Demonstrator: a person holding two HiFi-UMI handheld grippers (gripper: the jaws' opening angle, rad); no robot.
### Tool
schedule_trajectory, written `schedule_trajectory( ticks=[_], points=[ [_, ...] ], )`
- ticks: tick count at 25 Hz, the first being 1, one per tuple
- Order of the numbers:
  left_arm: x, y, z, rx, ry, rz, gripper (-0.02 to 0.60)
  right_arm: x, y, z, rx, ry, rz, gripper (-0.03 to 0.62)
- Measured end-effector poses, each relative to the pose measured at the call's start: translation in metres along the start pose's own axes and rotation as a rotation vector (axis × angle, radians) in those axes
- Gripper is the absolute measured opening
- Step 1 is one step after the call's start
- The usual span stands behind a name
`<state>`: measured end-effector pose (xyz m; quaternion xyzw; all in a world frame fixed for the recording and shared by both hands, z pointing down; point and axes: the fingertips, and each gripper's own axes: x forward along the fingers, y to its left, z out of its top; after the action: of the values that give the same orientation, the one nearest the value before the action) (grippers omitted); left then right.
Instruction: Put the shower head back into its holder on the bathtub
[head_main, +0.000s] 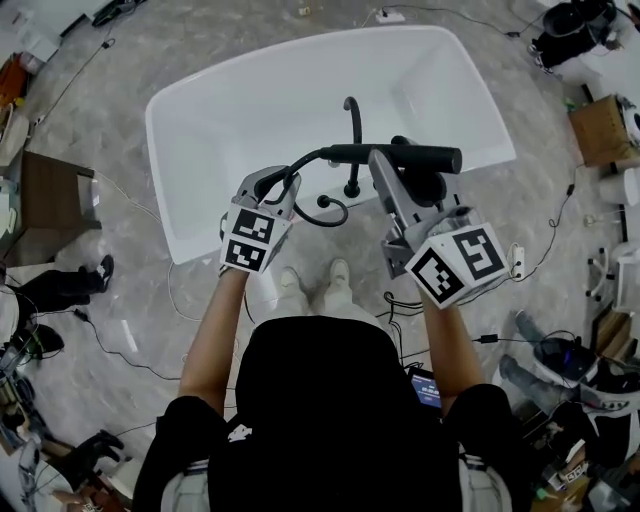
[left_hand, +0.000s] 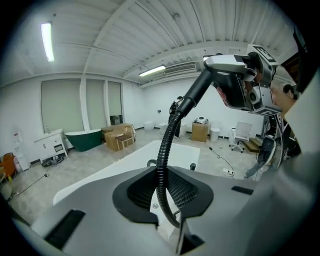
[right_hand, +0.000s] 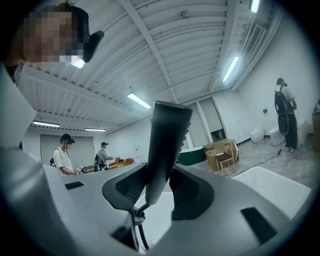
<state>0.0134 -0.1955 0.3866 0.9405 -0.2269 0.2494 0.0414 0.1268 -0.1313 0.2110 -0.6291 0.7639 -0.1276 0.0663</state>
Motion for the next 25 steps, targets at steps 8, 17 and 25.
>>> schedule_trajectory(
  ticks=[8,17,25],
  points=[
    [-0.016,0.008,0.020,0.023,-0.048,0.050,0.073,-0.007,0.007,0.008,-0.009,-0.034,0.020,0.149],
    [-0.001,-0.009,0.011,-0.002,-0.021,0.006,0.074,0.000,0.007,0.011,-0.029,-0.018,0.029,0.147],
    [0.020,-0.026,-0.013,-0.037,0.018,-0.035,0.074,0.010,0.003,-0.001,-0.030,0.019,0.042,0.143]
  ],
)
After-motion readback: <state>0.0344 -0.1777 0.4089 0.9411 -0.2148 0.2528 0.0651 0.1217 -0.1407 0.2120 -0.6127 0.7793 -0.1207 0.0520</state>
